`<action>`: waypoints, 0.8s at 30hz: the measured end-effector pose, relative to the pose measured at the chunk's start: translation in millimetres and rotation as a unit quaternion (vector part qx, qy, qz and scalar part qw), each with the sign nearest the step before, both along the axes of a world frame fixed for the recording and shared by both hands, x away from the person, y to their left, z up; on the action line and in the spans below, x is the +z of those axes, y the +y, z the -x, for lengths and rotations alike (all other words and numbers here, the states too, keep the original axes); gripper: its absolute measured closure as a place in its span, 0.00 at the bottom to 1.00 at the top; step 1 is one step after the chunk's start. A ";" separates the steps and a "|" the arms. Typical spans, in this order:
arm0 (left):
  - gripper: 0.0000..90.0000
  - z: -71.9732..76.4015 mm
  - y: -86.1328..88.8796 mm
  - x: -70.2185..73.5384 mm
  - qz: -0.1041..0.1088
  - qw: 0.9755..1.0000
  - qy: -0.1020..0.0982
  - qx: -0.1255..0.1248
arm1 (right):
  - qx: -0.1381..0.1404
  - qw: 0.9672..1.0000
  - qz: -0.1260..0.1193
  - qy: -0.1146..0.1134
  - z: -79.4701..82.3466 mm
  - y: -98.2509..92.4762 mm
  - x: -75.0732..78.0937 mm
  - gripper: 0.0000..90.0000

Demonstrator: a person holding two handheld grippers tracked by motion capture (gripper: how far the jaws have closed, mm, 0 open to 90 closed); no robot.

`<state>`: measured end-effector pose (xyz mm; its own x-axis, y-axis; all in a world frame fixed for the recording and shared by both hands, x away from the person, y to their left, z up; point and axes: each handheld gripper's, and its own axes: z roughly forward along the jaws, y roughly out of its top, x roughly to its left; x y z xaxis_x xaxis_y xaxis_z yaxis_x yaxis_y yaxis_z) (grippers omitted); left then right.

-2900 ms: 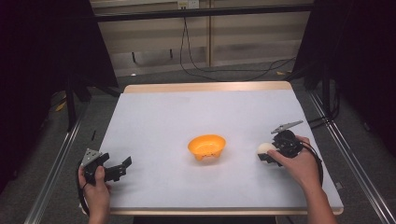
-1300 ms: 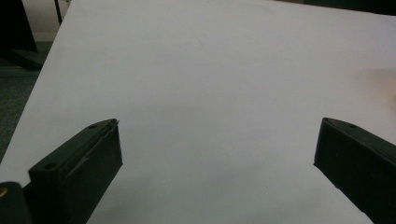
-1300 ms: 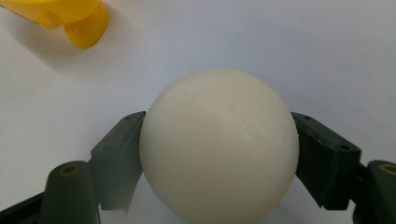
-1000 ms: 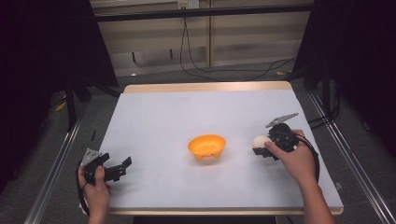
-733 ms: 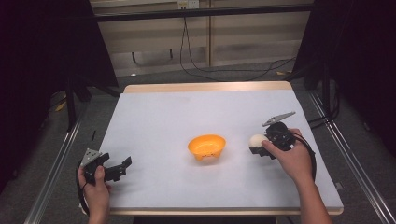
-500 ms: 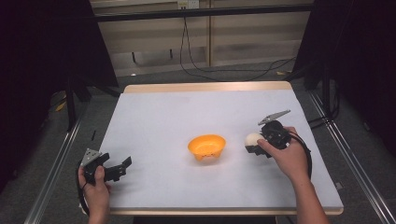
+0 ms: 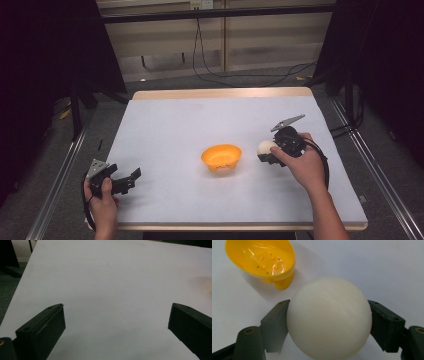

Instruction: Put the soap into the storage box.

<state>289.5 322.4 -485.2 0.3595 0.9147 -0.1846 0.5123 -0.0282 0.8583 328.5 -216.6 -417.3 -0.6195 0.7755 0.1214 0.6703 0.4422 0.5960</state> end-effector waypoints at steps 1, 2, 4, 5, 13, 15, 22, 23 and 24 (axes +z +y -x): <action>0.01 0.0 0.1 0.0 -0.001 1.000 0.000 -0.001 | 0.000 1.000 -0.001 0.000 0.1 0.3 0.3 0.27; 0.01 0.0 0.1 0.0 0.000 1.000 0.000 0.000 | 0.001 1.000 -0.001 -0.002 0.0 0.4 0.3 0.27; 0.01 0.0 -0.2 -0.1 0.003 1.000 0.001 0.000 | 0.001 1.000 -0.003 0.000 0.2 2.3 0.4 0.27; 0.01 -0.1 0.1 0.0 0.000 1.000 0.000 0.000 | 0.002 1.000 -0.004 -0.001 -0.1 3.2 0.2 0.27; 0.01 -0.1 -0.4 0.1 -0.002 1.000 0.001 0.000 | 0.013 1.000 -0.005 -0.001 -3.4 15.2 3.5 0.27; 0.01 -0.2 -0.4 0.0 -0.002 1.000 0.001 0.000 | 0.019 1.000 -0.005 -0.005 -5.4 17.3 4.3 0.27; 0.01 -0.2 -0.4 0.1 -0.002 1.000 0.001 -0.001 | 0.028 1.000 -0.004 -0.007 -9.5 26.4 8.4 0.27; 0.01 -0.1 -0.4 0.1 -0.002 1.000 0.001 -0.001 | 0.030 1.000 -0.003 -0.007 -10.0 27.8 8.8 0.27; 0.01 -0.1 -0.4 0.1 -0.002 1.000 0.001 -0.001 | 0.027 1.000 -0.004 -0.005 -9.9 29.4 9.4 0.27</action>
<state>289.6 322.0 -485.1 0.3608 0.9149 -0.1812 0.5135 -0.0327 0.8575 338.4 -187.3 -407.9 -0.6618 0.7398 0.1211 0.6398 0.4732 0.6056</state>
